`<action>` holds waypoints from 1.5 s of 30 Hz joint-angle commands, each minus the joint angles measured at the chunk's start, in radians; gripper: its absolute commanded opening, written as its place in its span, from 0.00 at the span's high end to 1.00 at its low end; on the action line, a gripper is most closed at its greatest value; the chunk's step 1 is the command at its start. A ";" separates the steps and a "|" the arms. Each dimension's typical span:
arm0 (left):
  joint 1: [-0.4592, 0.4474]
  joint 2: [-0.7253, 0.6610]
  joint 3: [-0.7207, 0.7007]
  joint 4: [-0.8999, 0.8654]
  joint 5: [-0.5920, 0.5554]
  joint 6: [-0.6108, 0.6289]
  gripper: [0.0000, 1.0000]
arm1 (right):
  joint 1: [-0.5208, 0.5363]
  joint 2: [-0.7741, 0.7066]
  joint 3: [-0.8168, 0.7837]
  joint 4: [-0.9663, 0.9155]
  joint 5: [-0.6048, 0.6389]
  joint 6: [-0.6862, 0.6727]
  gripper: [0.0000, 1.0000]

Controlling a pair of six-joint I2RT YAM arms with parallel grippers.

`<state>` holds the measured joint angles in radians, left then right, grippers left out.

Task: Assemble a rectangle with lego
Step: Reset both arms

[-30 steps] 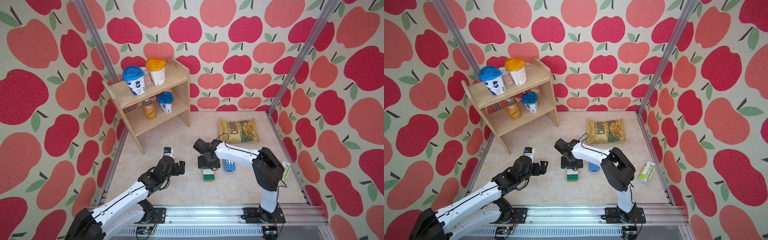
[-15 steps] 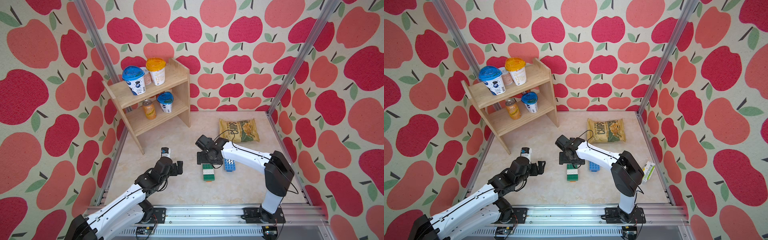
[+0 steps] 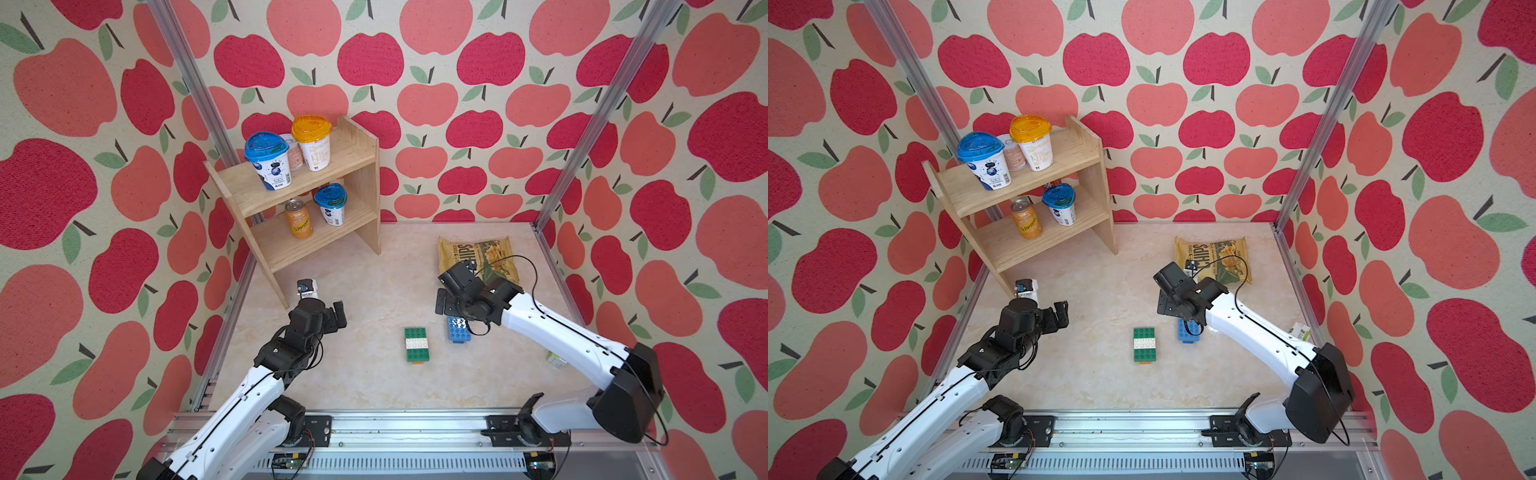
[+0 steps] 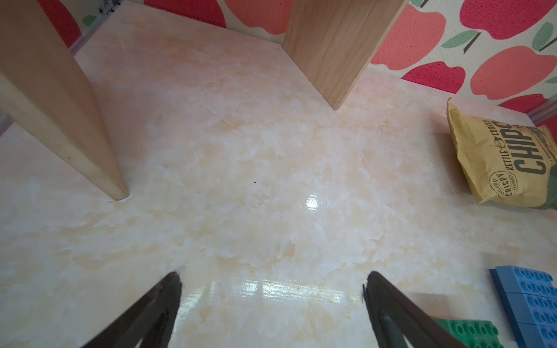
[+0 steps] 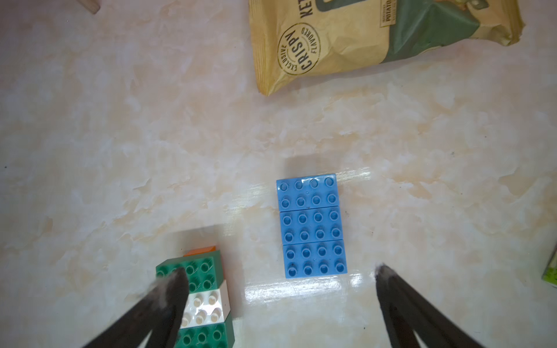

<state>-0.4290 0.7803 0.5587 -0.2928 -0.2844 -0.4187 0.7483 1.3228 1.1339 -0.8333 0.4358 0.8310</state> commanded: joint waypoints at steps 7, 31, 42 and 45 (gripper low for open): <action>0.151 0.071 -0.088 0.279 -0.110 0.193 0.03 | -0.428 -0.122 -0.206 0.192 -0.041 -0.133 0.00; 0.357 0.431 -0.296 0.990 0.140 0.505 0.03 | -0.605 0.063 -0.545 1.229 -0.073 -0.664 0.00; 0.352 0.672 -0.205 1.130 0.324 0.560 0.03 | -0.646 0.050 -0.783 1.622 -0.235 -0.764 0.00; 0.352 0.779 -0.211 1.244 0.301 0.554 0.03 | -0.656 0.079 -0.804 1.693 -0.272 -0.781 0.00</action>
<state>-0.0830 1.5005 0.3515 0.8505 -0.0284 0.1223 0.1020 1.3846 0.3458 0.7132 0.2321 0.0917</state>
